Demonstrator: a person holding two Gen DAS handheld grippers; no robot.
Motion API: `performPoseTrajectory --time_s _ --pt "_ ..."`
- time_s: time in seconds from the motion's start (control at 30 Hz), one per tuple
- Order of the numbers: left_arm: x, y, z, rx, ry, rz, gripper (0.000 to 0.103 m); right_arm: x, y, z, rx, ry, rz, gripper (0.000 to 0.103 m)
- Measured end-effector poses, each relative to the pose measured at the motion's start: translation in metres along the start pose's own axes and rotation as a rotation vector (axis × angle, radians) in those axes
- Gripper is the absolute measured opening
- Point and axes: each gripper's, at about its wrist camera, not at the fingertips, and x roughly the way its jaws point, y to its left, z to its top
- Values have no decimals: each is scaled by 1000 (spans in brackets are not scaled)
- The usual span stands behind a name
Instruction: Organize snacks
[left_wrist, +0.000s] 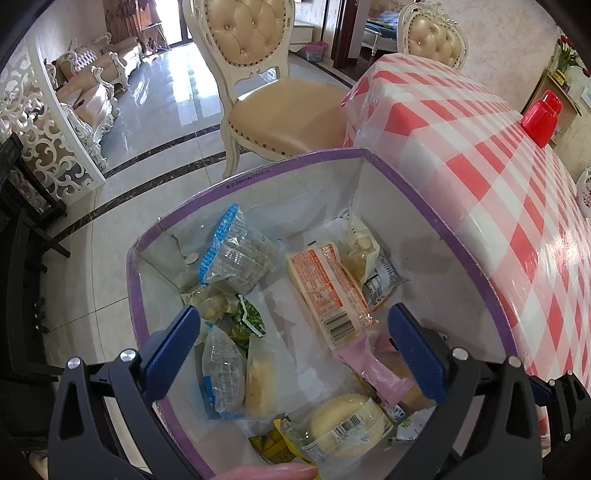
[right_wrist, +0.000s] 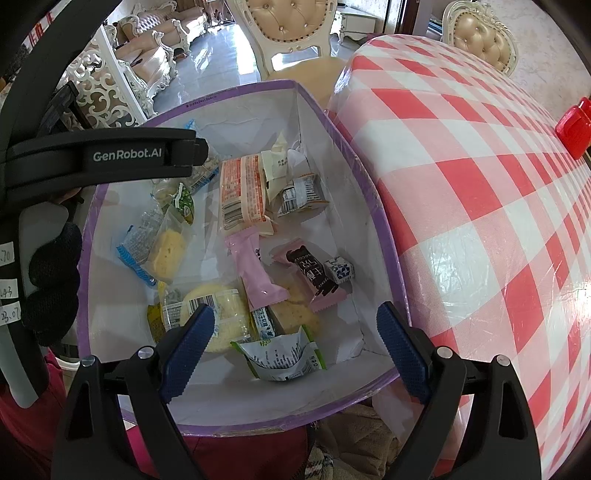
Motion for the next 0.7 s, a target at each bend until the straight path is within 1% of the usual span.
performPoseTrajectory --time_s 0.7 --pt "3 2 -2 -14 11 1 102 2 3 -5 -6 8 6 87"
